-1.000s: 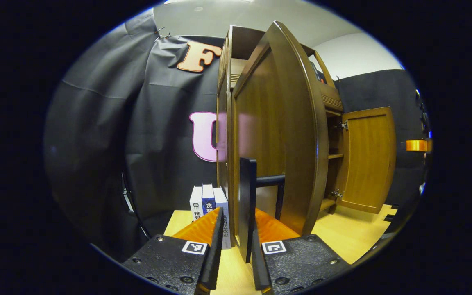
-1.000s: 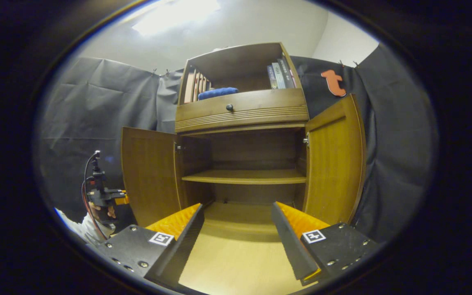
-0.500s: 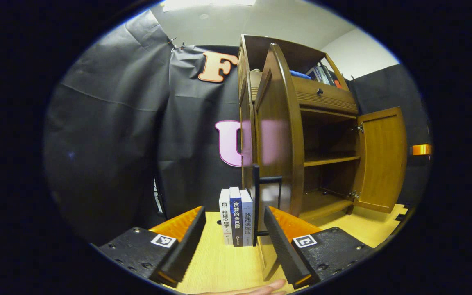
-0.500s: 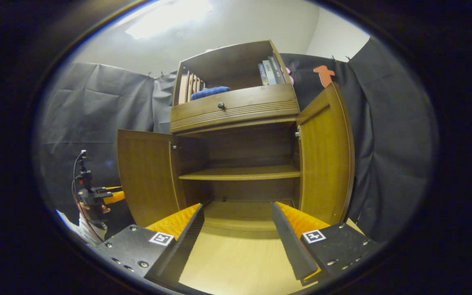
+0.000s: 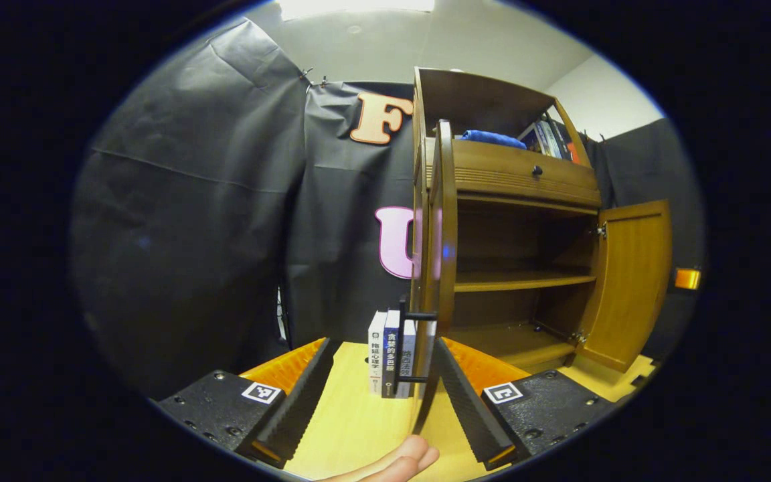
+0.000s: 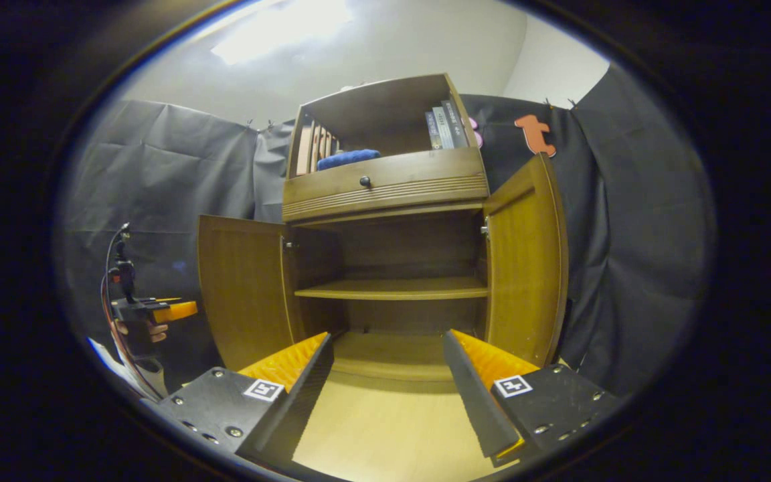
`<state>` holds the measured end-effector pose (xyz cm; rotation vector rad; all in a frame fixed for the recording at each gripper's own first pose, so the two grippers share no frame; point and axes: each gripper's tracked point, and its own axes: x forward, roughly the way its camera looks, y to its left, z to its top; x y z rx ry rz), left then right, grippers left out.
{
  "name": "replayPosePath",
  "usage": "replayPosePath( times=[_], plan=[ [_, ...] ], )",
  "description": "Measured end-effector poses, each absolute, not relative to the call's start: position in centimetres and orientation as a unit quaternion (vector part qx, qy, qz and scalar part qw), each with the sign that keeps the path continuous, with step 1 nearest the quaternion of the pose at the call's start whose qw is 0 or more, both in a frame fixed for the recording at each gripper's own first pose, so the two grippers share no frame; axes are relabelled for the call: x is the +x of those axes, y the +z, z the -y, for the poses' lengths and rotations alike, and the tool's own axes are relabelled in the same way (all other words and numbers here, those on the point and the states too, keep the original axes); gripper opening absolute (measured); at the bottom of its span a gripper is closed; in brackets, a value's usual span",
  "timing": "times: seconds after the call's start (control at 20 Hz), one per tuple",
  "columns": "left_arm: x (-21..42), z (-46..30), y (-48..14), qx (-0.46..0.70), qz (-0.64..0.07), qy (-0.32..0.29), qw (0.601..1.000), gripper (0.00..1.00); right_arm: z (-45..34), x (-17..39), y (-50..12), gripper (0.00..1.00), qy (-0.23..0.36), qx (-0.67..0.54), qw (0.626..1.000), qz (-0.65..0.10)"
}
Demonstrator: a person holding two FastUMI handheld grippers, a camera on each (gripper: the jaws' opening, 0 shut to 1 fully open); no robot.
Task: Open the right door of the double-door shoe cabinet with the right hand, and open the left door with the left hand.
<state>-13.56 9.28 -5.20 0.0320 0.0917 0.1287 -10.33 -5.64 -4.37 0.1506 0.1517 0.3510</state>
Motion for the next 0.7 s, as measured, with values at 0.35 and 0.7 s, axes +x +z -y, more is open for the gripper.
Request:
replayPosePath(
  times=[0.35,0.7],
  plan=[
    [-13.7,-3.7,-1.4,0.024,-0.021,0.043,0.999,0.90,6.7,-10.9,-2.5,0.98,0.172,0.070,0.981,-0.056],
    [-10.9,3.2,0.2,0.008,-0.006,0.005,1.000,0.90,7.6,-10.3,-1.5,0.98,0.172,0.051,0.983,-0.043]
  ],
)
